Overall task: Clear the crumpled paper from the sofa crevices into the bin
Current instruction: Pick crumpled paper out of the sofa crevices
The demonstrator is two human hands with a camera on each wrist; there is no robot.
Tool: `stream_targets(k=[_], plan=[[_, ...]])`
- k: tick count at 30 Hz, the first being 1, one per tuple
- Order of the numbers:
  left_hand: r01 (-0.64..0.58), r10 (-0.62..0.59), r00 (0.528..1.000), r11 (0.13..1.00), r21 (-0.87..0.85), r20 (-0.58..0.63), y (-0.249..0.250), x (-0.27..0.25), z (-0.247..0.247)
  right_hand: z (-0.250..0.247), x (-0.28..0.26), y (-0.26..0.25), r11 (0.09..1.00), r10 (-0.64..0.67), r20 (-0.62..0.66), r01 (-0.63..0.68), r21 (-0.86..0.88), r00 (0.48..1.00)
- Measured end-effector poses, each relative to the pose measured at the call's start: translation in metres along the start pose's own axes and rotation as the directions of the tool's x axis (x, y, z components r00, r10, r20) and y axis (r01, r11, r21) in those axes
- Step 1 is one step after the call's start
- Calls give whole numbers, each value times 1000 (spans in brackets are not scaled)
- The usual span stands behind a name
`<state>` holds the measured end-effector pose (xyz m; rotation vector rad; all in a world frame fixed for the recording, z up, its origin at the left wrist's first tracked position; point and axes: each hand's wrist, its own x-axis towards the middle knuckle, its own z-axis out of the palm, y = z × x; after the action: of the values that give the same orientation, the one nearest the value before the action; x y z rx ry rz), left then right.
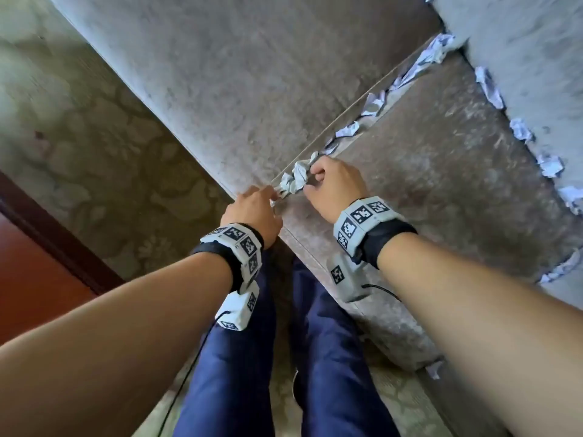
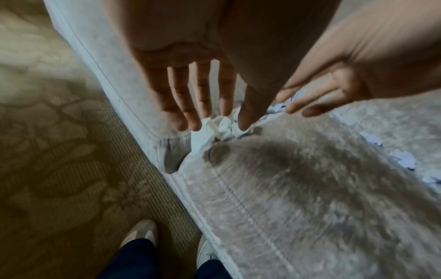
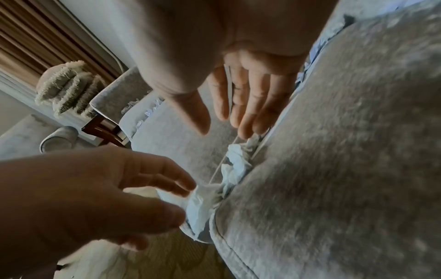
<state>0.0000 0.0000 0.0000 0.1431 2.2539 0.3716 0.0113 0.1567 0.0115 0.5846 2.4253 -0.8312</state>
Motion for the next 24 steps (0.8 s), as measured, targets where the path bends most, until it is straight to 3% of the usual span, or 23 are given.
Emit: stream_targets(k=[4,10,24], plan=[[22,-22,1000,998,58,-3,-11,21,31,27,16,9,998,49,-62,-46,41,997],[-27,32,993,999,45,-115,-26,47,55,52,32,17,999,1,-88,2,33,996],[-196,175,956,978,-66,-236,-29,68,46,67,59,24,996,89,-52,-89,-1,995]])
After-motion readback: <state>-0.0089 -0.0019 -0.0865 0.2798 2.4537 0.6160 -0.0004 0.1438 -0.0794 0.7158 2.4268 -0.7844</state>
